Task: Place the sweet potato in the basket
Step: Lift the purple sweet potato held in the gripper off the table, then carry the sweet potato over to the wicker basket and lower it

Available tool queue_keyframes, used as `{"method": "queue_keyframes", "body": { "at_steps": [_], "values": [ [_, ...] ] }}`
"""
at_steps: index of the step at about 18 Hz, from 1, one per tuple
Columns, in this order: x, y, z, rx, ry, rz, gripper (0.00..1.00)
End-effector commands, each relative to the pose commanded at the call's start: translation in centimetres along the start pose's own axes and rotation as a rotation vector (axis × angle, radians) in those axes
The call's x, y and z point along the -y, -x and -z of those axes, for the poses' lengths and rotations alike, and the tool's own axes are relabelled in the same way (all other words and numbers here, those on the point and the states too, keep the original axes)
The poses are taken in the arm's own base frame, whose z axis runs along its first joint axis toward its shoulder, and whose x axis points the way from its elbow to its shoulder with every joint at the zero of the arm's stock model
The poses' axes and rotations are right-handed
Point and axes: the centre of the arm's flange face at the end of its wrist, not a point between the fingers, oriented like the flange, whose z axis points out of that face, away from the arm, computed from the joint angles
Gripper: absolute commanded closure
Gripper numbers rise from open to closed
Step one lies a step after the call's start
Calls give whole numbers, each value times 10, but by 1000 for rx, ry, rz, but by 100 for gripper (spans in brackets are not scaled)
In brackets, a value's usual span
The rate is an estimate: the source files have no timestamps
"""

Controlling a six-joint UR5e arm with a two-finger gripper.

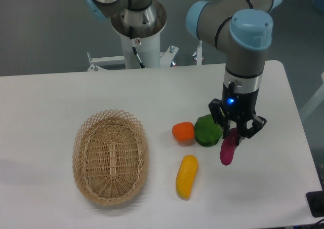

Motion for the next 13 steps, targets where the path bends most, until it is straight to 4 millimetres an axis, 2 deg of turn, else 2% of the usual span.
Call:
{"method": "queue_keyframes", "body": {
  "at_steps": [3, 5, 8, 13],
  "values": [
    [-1, -3, -5, -9, 2, 3, 75],
    [7, -9, -6, -14, 0, 17, 75],
    [27, -23, -9, -22, -2, 50, 75],
    [74, -55, -11, -35, -20, 148, 75]
  ]
}}
